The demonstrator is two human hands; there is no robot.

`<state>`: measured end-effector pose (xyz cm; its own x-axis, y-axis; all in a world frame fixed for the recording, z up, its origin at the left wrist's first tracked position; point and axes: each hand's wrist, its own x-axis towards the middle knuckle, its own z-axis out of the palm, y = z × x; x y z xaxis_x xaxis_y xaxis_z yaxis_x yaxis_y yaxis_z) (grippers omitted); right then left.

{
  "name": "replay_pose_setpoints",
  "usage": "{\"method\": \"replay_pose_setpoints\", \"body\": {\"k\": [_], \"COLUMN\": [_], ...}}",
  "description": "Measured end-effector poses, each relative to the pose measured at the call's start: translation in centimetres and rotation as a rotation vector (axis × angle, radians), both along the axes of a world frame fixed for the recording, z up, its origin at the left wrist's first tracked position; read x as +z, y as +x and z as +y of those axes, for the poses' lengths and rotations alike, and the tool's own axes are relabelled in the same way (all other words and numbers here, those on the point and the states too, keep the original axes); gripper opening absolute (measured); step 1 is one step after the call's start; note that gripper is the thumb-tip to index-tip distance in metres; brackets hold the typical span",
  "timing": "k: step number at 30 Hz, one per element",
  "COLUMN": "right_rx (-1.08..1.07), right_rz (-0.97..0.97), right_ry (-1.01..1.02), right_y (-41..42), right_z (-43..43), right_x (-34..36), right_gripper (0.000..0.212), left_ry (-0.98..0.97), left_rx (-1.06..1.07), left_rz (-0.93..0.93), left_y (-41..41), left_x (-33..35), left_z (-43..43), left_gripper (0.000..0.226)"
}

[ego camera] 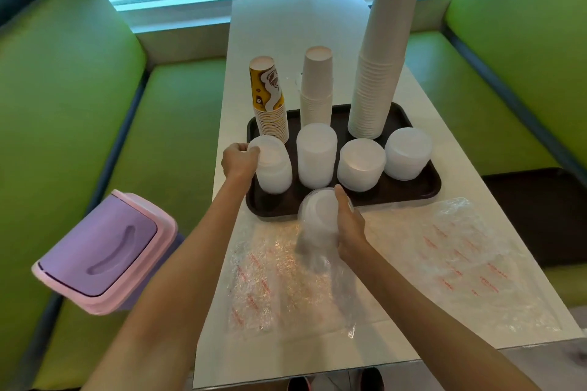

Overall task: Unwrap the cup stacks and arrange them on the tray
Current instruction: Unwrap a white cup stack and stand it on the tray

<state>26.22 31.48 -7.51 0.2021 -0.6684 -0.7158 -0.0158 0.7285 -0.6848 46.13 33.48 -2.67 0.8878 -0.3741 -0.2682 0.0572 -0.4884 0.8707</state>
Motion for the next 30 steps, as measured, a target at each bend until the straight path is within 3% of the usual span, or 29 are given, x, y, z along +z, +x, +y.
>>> {"method": "replay_pose_setpoints", "body": {"k": [4,11,21,30], "right_rx": [0.010,0.025,0.021,0.000], "right_rz": [0.011,0.015,0.000,-0.011], "right_ry": [0.007,0.046,0.054,0.075], "right_y": [0.2,0.5,0.0,-0.3], "right_z": [-0.6,-0.9,-0.8,-0.8], "right_x": [0.1,0.2,0.4,0.7], "right_gripper": [0.072,0.073,0.069,0.067], "left_ry": [0.064,0.195,0.291,0.361], "left_rx": [-0.044,-0.175,-0.574,-0.634], "left_rz": [-0.037,-0.180,-0.395,-0.477], "left_y": [0.3,0.3,-0.1,-0.5], "left_x": [-0.9,-1.5,-1.8,-2.5], "left_z": [-0.9,-0.8,-0.3,-0.6], "left_gripper": [0.020,0.034,0.090,0.089]}}
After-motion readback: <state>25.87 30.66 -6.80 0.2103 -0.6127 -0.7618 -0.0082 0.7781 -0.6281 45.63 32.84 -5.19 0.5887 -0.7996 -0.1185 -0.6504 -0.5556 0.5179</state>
